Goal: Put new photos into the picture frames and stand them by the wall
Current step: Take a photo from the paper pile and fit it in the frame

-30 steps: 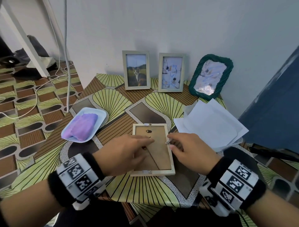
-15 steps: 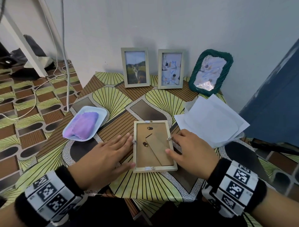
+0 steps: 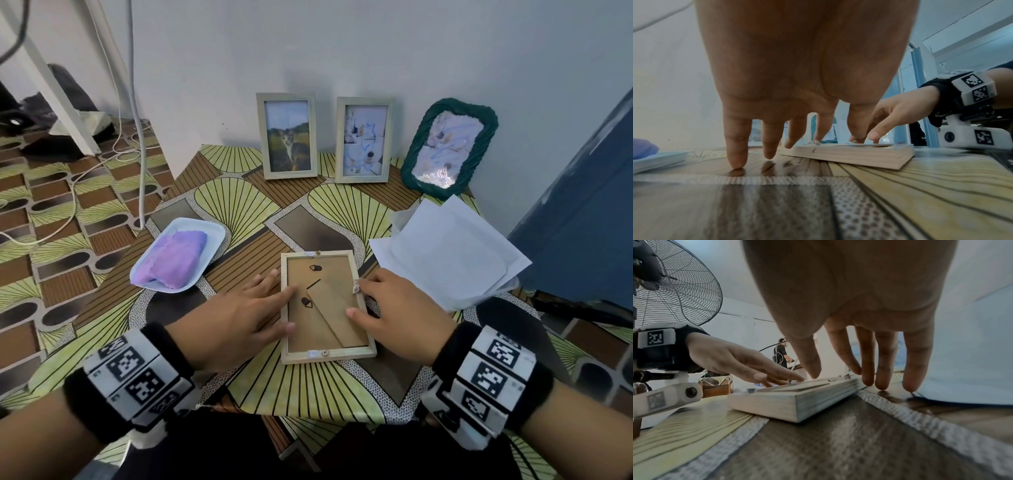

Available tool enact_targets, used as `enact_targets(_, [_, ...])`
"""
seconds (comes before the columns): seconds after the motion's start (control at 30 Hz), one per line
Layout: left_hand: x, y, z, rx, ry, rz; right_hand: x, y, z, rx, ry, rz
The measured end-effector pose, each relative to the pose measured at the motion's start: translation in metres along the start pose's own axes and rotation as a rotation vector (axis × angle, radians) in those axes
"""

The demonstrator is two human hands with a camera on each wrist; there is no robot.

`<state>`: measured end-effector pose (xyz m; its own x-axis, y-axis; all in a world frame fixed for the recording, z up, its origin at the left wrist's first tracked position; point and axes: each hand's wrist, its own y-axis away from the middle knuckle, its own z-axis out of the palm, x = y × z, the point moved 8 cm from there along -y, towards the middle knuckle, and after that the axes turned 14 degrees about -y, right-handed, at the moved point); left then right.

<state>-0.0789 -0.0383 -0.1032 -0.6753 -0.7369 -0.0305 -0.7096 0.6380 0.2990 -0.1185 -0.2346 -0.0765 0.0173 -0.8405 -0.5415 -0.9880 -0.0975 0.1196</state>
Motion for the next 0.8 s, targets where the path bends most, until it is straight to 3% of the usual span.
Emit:
enact_targets(0.17, [0.001,-0.006,0.000,-0.030,-0.046,-0.008,-0.002,-0.007,-0.001,0.002,0.027,-0.002])
enact_targets(0.5, [0.001,0.000,-0.018,0.092,0.079,0.026,-0.004,-0.018,0.000,-0.059,0.071,-0.028])
enact_targets(0.8, [-0.001,-0.003,-0.010,0.011,-0.013,0.012,-0.005,-0.017,0.006,-0.086,0.074,-0.061])
